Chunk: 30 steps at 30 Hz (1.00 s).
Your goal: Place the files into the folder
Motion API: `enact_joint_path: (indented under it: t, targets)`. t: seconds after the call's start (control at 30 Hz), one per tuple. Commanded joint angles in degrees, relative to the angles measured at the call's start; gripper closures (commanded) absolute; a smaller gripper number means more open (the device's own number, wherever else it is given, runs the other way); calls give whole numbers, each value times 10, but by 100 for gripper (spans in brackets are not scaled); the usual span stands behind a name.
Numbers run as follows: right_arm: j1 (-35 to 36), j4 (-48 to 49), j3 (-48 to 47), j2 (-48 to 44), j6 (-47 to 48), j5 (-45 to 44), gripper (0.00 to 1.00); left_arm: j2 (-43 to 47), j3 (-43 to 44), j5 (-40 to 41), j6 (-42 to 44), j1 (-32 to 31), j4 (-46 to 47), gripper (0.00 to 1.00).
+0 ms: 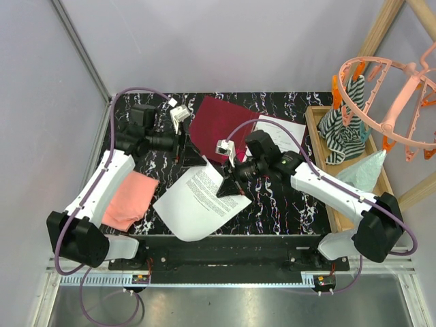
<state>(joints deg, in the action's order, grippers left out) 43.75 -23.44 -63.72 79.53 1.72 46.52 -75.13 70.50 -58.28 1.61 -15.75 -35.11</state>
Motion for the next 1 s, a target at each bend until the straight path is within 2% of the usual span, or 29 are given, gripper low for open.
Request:
enact_joint_path:
  t: [0.0, 0.3, 0.37, 0.4, 0.53, 0.57, 0.63, 0.73, 0.77, 0.83, 0.87, 0.9, 0.97]
  targets:
    - [-2, 19, 6, -28, 7, 19, 100, 9, -13, -92, 32, -13, 4, 16]
    - [-2, 28, 10, -19, 3, 23, 100, 20, -55, -59, 17, -36, 16, 18]
    - [-2, 28, 11, -23, 2, 19, 100, 21, -47, -68, 15, -36, 18, 23]
    - [-2, 28, 11, -24, 1, 14, 100, 21, -43, -73, 13, -36, 18, 25]
    - [-2, 28, 14, -34, -4, -40, 100, 21, -38, -68, 1, -34, 18, 47]
    - [-2, 29, 17, -36, -8, -53, 100, 21, -41, -61, -5, -34, 19, 57]
    - [-3, 30, 30, -42, -14, -91, 98, 19, -46, -61, -13, -33, 19, 65]
    - [-6, 40, 55, -51, -44, -121, 92, 23, -57, -68, -14, -29, 19, 78]
    - [-7, 48, 61, -53, -50, -124, 85, 25, -62, -67, -14, -27, 24, 85]
    - [-11, 55, 79, -59, -74, -135, 76, 26, -63, -65, -47, -24, 31, 91]
    - [-12, 67, 86, -61, -84, -138, 64, 26, -62, -68, -58, -24, 43, 95]
    - [-15, 74, 93, -68, -94, -138, 58, 27, -62, -67, -73, -21, 52, 100]
    - [-17, 108, 121, -78, -126, -137, 43, 29, -64, -69, -120, -20, 83, 100]
